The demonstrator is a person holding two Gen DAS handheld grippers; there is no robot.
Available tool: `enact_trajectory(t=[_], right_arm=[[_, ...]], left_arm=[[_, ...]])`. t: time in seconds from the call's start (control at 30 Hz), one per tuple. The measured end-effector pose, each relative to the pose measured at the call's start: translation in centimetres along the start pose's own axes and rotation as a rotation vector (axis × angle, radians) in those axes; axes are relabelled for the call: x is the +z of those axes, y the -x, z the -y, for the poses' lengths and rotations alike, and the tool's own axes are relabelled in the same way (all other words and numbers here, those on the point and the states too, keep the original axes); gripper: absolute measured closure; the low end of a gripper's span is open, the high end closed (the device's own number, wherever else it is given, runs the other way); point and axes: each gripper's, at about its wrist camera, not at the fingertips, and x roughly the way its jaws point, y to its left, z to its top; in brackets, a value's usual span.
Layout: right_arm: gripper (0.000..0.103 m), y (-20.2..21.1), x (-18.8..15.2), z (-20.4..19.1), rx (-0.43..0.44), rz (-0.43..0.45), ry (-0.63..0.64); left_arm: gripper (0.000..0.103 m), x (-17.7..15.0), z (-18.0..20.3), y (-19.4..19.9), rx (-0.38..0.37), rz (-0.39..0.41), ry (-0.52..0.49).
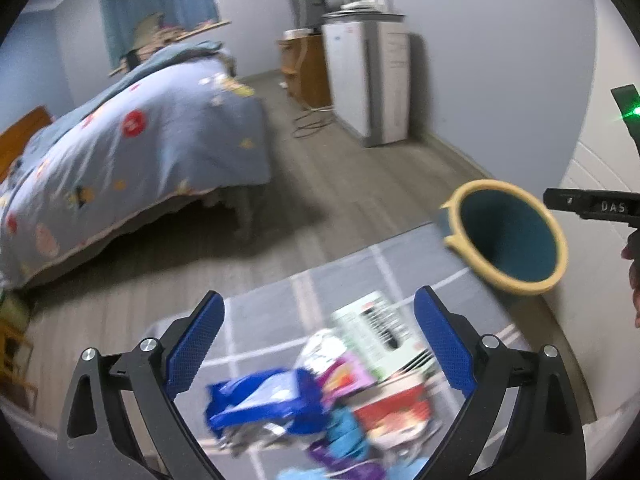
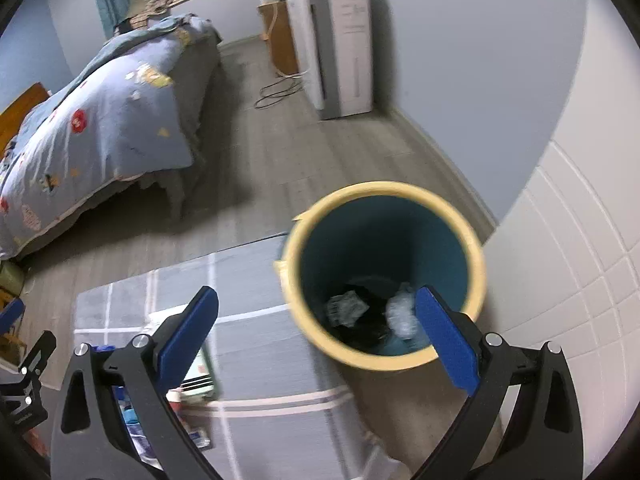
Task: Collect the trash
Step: 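Grasp the COLTALIN box with the right gripper while the left grasps the blue wrapper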
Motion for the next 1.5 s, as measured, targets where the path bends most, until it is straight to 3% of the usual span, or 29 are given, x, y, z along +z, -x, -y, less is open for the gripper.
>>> enact_trajectory(t=[0.17, 0.3, 0.47, 0.63, 0.77, 0.93, 1.13, 1.3, 1.4, 1.5], right_arm=[[0.006, -2.5, -1.4, -4.5, 0.080, -0.082, 0.014], [0.006, -4.1, -2.3, -8.6, 0.102, -0.121, 0.081], [0.006, -6.6, -4.2, -12.0, 0.160, -0.191, 0.082], [0.006, -10.0, -5.9, -13.8, 0.120, -0.277, 0.105], [0.006, -12.6, -6.6, -14.5, 0.081, -0.331, 0.155], [0.007, -14.7, -7.3, -15.2, 0.063, -0.377, 0.214], [0.008, -16.2, -7.8, -15.3, 0.076, -0.410, 0.198], [0.016, -17.4, -7.9, -15.9, 0.093, -0.445, 0.208], [0.017, -17.8, -8.3, -16.2, 0.092, -0.466, 0.222], [0.023, -17.9, -8.5, -16.4, 0.097, -0.477, 0.231]], left_arm=[[0.008, -2.3, -5.1, 0.4, 0.026, -0.029, 0.107], [0.007, -3.8, -8.3, 1.1, 0.046, -0.014, 0.128], [0.007, -5.7, -12.0, -0.5, 0.075, -0.078, 0.177], [0.007, -6.7, -14.0, -2.8, 0.070, -0.161, 0.235], [0.007, -7.2, -14.0, -4.5, 0.066, -0.226, 0.233], [0.007, -8.1, -13.4, -6.4, 0.000, -0.294, 0.217], [0.008, -9.7, -10.0, -8.6, -0.074, -0.420, 0.089], [0.010, -10.1, -8.4, -10.1, -0.062, -0.456, 0.020], [0.014, -10.0, -7.9, -11.0, -0.046, -0.451, -0.004], [0.027, -9.8, -7.8, -11.6, -0.070, -0.446, 0.002]])
